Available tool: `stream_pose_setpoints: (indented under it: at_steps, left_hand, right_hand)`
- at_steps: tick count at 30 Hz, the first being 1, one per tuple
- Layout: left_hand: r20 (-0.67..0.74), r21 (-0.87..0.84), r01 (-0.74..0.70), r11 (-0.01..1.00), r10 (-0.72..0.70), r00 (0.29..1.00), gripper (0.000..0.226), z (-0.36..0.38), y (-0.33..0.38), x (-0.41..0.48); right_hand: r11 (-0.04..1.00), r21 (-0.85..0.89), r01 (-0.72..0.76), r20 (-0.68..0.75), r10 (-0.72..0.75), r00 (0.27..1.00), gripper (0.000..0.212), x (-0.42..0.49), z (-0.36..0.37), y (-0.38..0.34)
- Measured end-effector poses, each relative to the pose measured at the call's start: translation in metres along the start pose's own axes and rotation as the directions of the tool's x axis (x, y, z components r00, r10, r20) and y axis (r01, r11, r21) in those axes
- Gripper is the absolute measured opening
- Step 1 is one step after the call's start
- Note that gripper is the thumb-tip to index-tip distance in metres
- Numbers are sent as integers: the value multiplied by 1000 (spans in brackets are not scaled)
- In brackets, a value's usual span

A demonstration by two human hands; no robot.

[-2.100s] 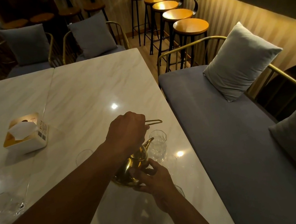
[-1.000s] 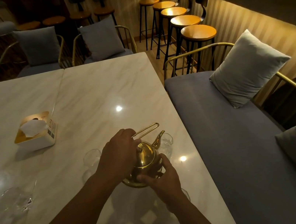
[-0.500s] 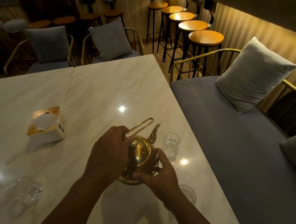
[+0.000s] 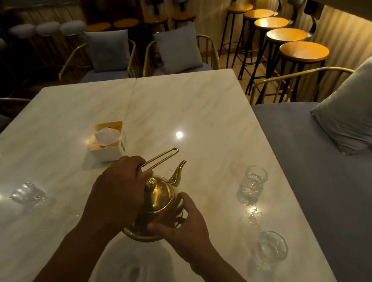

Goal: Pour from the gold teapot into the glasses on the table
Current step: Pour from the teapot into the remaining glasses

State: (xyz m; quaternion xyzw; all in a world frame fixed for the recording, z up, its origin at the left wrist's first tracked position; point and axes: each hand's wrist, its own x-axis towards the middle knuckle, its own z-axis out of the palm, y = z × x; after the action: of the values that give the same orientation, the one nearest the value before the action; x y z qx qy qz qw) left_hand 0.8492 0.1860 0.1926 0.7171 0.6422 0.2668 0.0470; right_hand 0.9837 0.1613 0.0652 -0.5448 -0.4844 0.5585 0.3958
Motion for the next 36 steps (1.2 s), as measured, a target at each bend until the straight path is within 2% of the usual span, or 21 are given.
stream_pose_setpoints:
  at_steps: [3, 11, 16, 22, 24, 28, 32, 36]
  left_hand:
    - [1, 11, 24, 1000, -24, 1000, 27, -10, -21, -6]
    - [50, 46, 55, 997, -58, 997, 31, -16, -67, -4]
    - [137, 49, 46, 998, -53, 989, 30, -14, -76, 6]
    - [227, 121, -9, 993, -19, 974, 29, -3, -78, 24]
    - [255, 147, -40, 988, 1, 967, 28, 3, -80, 29]
    - [266, 152, -64, 986, 22, 964, 28, 13, -83, 39]
    - [246, 145, -69, 987, 31, 969, 28, 25, -84, 49]
    - [238, 154, -41, 987, 3, 971, 30, 35, -85, 60]
  right_hand:
    - [999, -16, -30, 32, 31, 999, 102, -1, 26, -1]
    - [994, 20, -110, 40, 109, 993, 105, 3, 73, 5]
    - [981, 123, -151, 49, 146, 988, 89, 9, 82, 12]
    - [954, 230, -192, 80, 178, 981, 64, 14, 81, 11]
    - [943, 255, -212, 90, 195, 977, 61, 16, 79, 12]
    - [923, 287, -256, 112, 234, 966, 78, 23, 81, 14]
    - [905, 326, -272, 103, 252, 962, 65, 29, 81, 15]
    - [895, 332, -298, 108, 278, 954, 81, 36, 80, 19]
